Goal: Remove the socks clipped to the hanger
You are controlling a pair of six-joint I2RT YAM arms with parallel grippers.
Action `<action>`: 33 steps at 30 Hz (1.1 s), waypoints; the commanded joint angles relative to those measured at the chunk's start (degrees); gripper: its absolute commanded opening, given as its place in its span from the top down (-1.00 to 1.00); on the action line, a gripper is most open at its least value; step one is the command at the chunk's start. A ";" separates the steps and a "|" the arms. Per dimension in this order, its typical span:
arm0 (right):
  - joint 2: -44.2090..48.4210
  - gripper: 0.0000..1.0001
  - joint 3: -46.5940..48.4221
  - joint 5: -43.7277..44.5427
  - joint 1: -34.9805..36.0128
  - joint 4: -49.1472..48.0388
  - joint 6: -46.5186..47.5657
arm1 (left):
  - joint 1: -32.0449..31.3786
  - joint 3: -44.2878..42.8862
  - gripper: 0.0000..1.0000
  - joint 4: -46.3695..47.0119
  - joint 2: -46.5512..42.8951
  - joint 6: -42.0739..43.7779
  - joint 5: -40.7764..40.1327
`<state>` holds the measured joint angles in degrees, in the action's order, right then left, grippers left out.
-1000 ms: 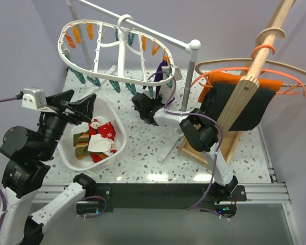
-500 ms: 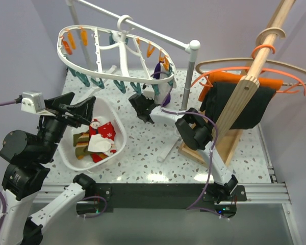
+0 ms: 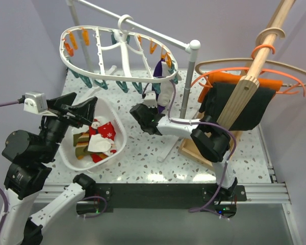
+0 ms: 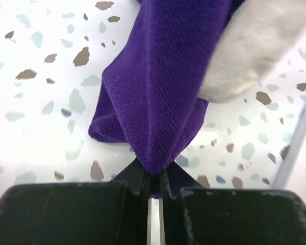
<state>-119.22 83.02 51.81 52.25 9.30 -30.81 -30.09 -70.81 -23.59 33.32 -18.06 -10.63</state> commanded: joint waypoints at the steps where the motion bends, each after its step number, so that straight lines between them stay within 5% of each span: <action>1: 6.45 1.00 -3.57 5.75 1.97 -1.74 2.50 | -0.24 0.58 -0.80 2.59 -0.71 -0.83 0.97; 8: 13.39 1.00 -9.88 6.02 3.65 0.81 0.75 | -0.24 -0.21 -0.80 4.17 -0.45 -1.36 4.03; 12: 16.73 1.00 -12.71 4.36 4.53 -0.42 2.76 | -0.15 -2.58 -0.81 4.00 3.40 -1.45 12.82; 20: 22.79 1.00 -16.22 3.38 7.60 1.42 4.79 | -0.15 -5.22 -0.80 5.48 2.36 -2.59 13.79; 33: 30.70 1.00 -20.88 5.05 11.91 3.62 2.07 | -0.24 -6.62 -0.84 8.22 12.11 -2.59 1.42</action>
<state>-92.86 62.57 53.91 62.41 12.38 -27.27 -30.09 -75.48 -17.43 41.25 -21.04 -4.14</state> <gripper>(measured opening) 0.036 0.919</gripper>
